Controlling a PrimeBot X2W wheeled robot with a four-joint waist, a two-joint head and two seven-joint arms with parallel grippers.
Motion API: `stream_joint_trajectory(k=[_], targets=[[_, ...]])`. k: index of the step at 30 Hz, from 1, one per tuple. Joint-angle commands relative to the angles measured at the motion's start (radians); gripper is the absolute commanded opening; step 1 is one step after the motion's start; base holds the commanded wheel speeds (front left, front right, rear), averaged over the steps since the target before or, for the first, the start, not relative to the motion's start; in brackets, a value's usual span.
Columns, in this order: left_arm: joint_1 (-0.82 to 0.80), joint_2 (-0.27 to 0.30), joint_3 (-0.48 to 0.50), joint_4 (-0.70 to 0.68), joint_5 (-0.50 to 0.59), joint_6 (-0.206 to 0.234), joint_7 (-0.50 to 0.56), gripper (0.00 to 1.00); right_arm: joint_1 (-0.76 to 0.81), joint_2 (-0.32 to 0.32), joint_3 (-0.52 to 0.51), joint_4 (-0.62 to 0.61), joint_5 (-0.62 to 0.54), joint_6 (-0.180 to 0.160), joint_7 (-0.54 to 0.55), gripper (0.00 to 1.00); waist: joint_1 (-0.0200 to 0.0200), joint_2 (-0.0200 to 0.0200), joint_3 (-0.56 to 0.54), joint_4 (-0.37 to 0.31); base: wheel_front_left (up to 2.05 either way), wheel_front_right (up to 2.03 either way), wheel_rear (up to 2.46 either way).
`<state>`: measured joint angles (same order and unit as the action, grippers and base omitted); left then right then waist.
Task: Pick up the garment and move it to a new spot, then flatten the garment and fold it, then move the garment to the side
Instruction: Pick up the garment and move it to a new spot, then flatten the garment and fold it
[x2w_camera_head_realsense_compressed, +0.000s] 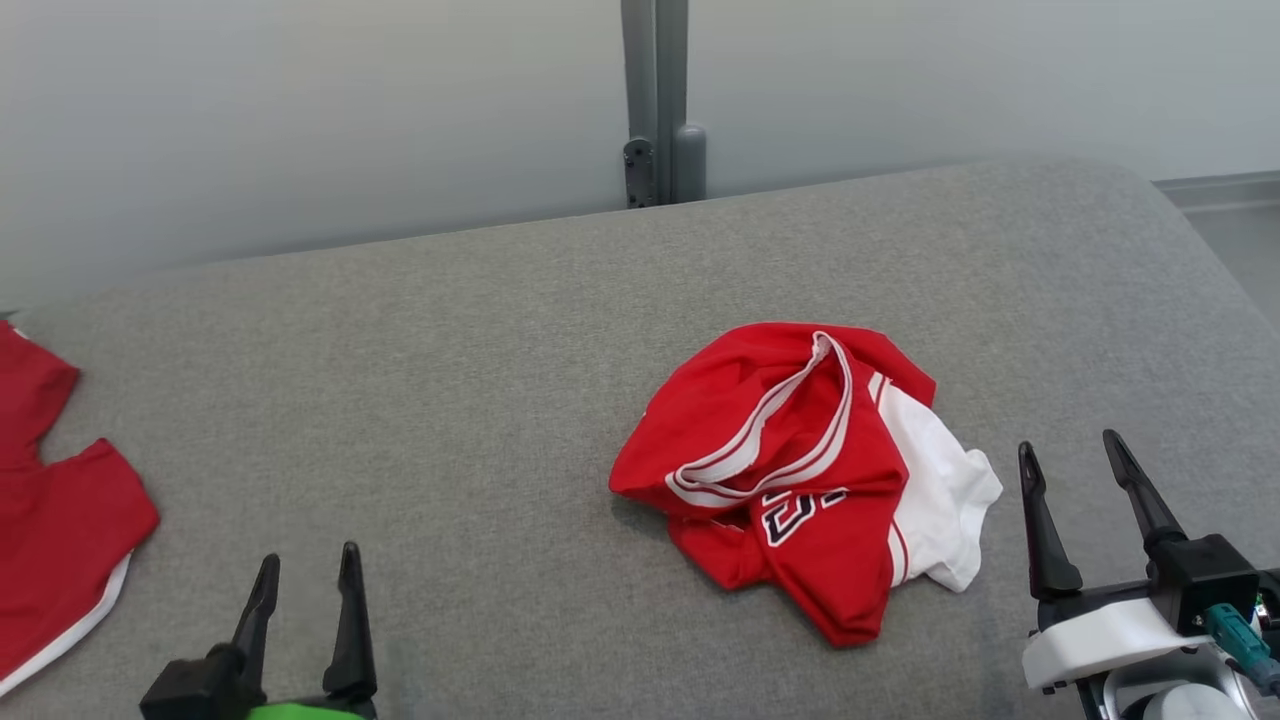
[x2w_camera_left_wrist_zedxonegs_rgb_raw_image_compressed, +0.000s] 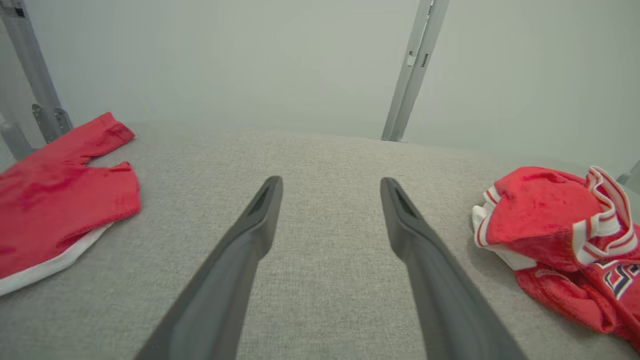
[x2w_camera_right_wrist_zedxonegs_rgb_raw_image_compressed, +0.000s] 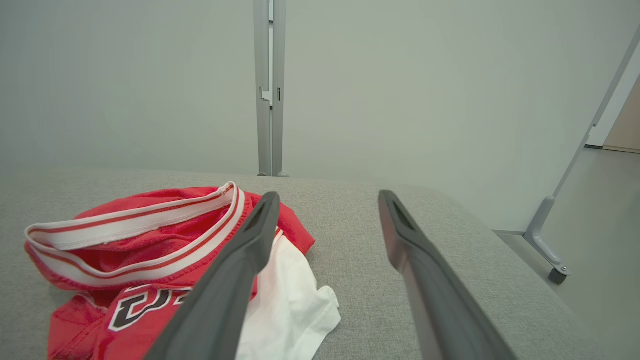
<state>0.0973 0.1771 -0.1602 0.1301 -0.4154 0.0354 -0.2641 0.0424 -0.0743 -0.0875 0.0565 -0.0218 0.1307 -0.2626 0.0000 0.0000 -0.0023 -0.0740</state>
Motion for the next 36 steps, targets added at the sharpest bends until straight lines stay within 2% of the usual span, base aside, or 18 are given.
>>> stream_joint_trajectory(k=[1,8,18,27,36], targets=[[0.021,-0.011,0.025,-0.006,0.024,-0.01,0.0,1.0,0.019,-0.002,-0.004,0.007,-0.007,0.0,-0.004,1.0,0.0,0.0,-0.017,0.034,0.0,0.0,0.0],[0.053,-0.081,0.157,0.007,0.079,-0.074,0.0,1.0,0.033,0.009,0.009,0.039,0.005,0.0,-0.004,1.0,0.0,0.0,-0.016,0.068,0.0,0.0,0.0],[0.017,-0.115,0.241,0.029,0.133,-0.133,0.0,1.0,0.028,0.011,0.015,0.052,0.003,0.0,-0.004,1.0,0.0,0.0,-0.015,0.069,0.0,0.0,0.0],[0.01,-0.124,0.258,0.036,0.153,-0.155,-0.001,1.0,0.014,0.012,0.02,0.055,0.005,0.0,-0.004,1.0,0.0,0.0,-0.011,0.05,0.0,0.0,0.0],[-0.027,-0.126,0.176,-0.022,0.151,-0.165,-0.001,1.0,-0.003,0.014,0.023,0.055,0.009,0.0,-0.004,1.0,0.0,0.0,0.001,-0.025,0.0,0.0,0.0]])
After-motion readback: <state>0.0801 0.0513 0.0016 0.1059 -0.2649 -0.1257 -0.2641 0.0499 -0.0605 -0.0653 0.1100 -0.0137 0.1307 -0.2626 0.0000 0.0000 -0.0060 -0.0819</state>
